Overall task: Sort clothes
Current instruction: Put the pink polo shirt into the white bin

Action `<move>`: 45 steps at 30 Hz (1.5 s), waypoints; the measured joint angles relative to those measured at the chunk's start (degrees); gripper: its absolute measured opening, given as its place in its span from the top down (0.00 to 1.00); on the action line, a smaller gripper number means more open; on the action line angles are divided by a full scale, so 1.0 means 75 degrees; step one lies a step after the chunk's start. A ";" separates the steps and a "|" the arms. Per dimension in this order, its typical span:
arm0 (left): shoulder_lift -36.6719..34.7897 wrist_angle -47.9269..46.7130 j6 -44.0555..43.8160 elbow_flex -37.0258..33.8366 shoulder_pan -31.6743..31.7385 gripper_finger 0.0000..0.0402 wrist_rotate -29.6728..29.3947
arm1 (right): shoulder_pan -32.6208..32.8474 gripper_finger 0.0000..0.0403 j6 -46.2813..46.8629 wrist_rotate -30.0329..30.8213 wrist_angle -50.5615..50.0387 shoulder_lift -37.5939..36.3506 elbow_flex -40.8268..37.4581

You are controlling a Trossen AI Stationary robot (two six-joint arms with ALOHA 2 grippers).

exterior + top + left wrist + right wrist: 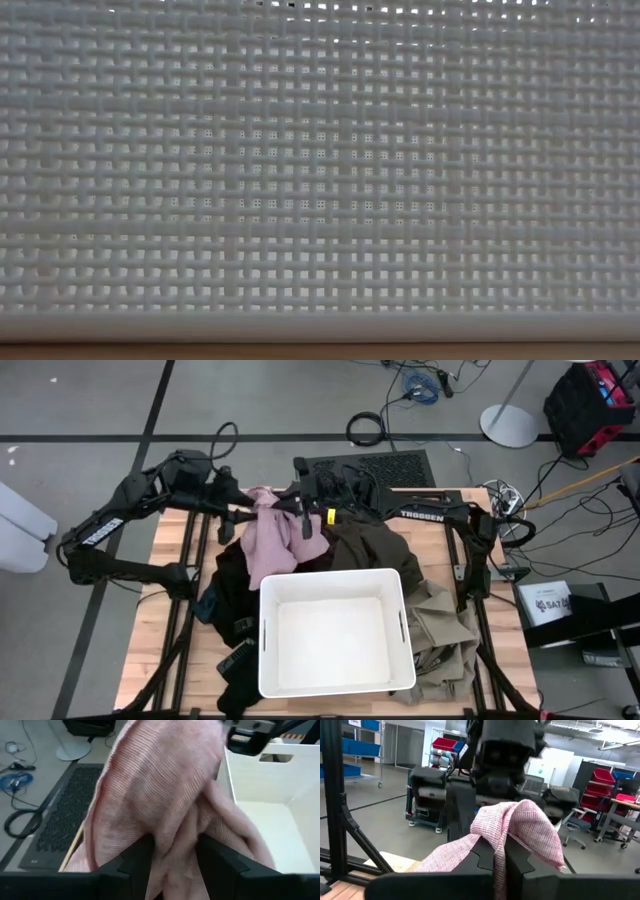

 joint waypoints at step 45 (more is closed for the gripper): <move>-0.0291 0.8590 0.0763 -0.4051 0.0036 0.68 0.0622 | -0.0124 1.00 -0.0471 0.2366 -0.6256 -0.0256 0.2962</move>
